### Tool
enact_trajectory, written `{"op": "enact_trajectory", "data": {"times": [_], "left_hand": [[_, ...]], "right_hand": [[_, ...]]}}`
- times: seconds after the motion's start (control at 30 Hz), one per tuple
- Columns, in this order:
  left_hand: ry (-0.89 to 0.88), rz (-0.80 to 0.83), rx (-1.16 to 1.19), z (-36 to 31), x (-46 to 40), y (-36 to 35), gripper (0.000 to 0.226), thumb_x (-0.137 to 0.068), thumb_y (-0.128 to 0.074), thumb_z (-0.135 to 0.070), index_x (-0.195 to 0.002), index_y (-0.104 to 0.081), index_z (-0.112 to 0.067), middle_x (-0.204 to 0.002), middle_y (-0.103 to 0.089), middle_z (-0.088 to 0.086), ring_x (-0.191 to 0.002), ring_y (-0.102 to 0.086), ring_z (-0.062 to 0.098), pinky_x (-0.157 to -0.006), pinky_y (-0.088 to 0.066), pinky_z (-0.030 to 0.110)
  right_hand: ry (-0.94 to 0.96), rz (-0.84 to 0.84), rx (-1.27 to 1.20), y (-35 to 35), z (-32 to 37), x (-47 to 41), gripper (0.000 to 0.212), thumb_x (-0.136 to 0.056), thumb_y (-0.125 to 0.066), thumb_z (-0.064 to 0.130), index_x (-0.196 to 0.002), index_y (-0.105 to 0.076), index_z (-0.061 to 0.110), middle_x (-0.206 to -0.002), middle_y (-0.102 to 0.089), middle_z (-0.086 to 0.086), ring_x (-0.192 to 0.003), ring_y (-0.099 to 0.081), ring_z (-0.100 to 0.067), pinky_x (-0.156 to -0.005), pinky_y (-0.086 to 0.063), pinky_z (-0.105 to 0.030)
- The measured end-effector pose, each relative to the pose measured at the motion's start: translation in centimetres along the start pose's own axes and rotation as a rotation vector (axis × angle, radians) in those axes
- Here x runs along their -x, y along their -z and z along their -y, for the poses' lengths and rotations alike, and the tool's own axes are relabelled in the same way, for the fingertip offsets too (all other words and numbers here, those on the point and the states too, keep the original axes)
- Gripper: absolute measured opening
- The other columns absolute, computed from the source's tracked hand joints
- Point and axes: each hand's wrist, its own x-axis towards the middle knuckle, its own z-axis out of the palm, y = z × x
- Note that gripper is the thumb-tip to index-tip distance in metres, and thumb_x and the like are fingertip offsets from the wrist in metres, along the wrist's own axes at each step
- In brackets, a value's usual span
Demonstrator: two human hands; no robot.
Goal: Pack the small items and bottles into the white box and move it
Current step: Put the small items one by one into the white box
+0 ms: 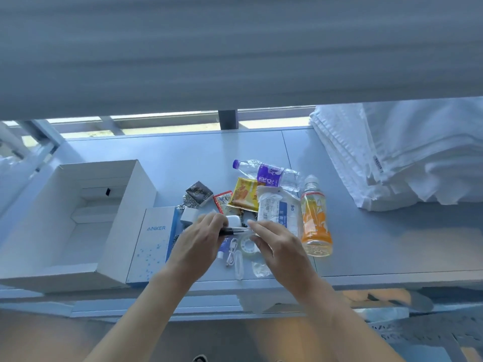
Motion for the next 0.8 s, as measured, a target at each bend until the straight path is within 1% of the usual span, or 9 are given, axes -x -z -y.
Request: {"op": "enact_trajectory", "data": {"times": [0.07,0.17,0.23,0.33,0.4,0.5,0.6,0.7,0.8], "left_hand": [[0.024,-0.001,-0.016,0.1,0.4,1.2,0.014,-0.095,-0.067,-0.022,-0.101,-0.056,-0.016,-0.093,-0.058,-0.004,-0.082,-0.056,0.021,-0.056,-0.050,0.034],[0.063,-0.004,0.022,0.7,0.9,3.0,0.016,-0.097,-0.066,-0.029,-0.102,-0.055,-0.019,-0.097,-0.056,-0.007,-0.089,-0.055,0.020,-0.062,-0.051,0.039],[0.080,-0.016,0.058,1.3,1.3,4.1,0.018,-0.096,-0.066,-0.032,-0.104,-0.056,-0.020,-0.100,-0.058,-0.009,-0.092,-0.056,0.018,-0.067,-0.051,0.037],[0.087,-0.028,0.124,2.7,1.6,5.8,0.019,-0.096,-0.066,-0.033,-0.107,-0.057,-0.021,-0.101,-0.059,-0.010,-0.094,-0.057,0.015,-0.074,-0.050,0.033],[0.083,-0.042,0.154,4.1,1.8,7.0,0.016,-0.097,-0.065,-0.029,-0.109,-0.056,-0.022,-0.102,-0.057,-0.012,-0.093,-0.055,0.013,-0.076,-0.049,0.033],[0.044,-0.047,0.199,7.2,2.1,9.3,0.014,-0.100,-0.061,-0.026,-0.112,-0.054,-0.024,-0.103,-0.052,-0.014,-0.095,-0.055,0.012,-0.079,-0.049,0.035],[0.014,-0.057,0.220,11.2,2.7,11.7,0.014,-0.102,-0.054,-0.030,-0.116,-0.053,-0.027,-0.107,-0.052,-0.015,-0.101,-0.055,0.009,-0.082,-0.050,0.034],[-0.015,-0.086,0.211,15.5,3.6,13.5,0.015,-0.101,-0.055,-0.029,-0.116,-0.054,-0.024,-0.107,-0.054,-0.015,-0.103,-0.054,0.010,-0.084,-0.050,0.034],[-0.033,-0.106,0.198,19.5,4.6,14.6,0.015,-0.099,-0.059,-0.024,-0.114,-0.055,-0.022,-0.106,-0.056,-0.013,-0.101,-0.055,0.012,-0.082,-0.051,0.034]], "right_hand": [[0.026,-0.001,-0.058,-0.4,0.2,-0.5,0.035,-0.102,-0.061,0.013,-0.137,-0.064,0.008,-0.123,-0.070,-0.002,-0.108,-0.068,-0.019,-0.090,-0.058,-0.034],[0.037,-0.035,-0.152,-1.4,1.1,-1.1,0.033,-0.103,-0.060,0.011,-0.135,-0.066,0.009,-0.124,-0.070,0.001,-0.109,-0.067,-0.016,-0.090,-0.058,-0.032],[0.052,-0.066,-0.194,-2.1,1.8,-2.0,0.032,-0.101,-0.063,0.008,-0.132,-0.068,0.010,-0.124,-0.071,0.002,-0.110,-0.067,-0.011,-0.092,-0.057,-0.028],[0.055,-0.117,-0.238,-3.1,3.2,-3.8,0.031,-0.098,-0.066,0.002,-0.127,-0.072,0.009,-0.119,-0.072,0.002,-0.111,-0.066,-0.006,-0.093,-0.057,-0.026],[0.064,-0.149,-0.249,-3.7,4.4,-5.4,0.027,-0.099,-0.065,0.007,-0.124,-0.074,0.009,-0.115,-0.072,0.002,-0.106,-0.068,-0.010,-0.089,-0.058,-0.030],[0.088,-0.192,-0.242,-5.2,7.1,-7.6,0.026,-0.100,-0.061,0.017,-0.120,-0.075,0.010,-0.111,-0.073,0.003,-0.101,-0.069,-0.013,-0.084,-0.058,-0.034],[0.093,-0.209,-0.216,-7.4,10.0,-9.7,0.024,-0.099,-0.065,0.011,-0.119,-0.076,0.011,-0.110,-0.072,0.004,-0.099,-0.069,-0.011,-0.083,-0.057,-0.033],[0.110,-0.203,-0.179,-10.1,12.8,-11.8,0.023,-0.096,-0.069,0.003,-0.118,-0.077,0.008,-0.109,-0.073,0.002,-0.100,-0.070,-0.013,-0.085,-0.057,-0.034],[0.122,-0.187,-0.133,-12.8,15.2,-13.5,0.022,-0.097,-0.067,0.009,-0.117,-0.077,0.007,-0.107,-0.073,0.001,-0.100,-0.069,-0.016,-0.085,-0.056,-0.034]]}}
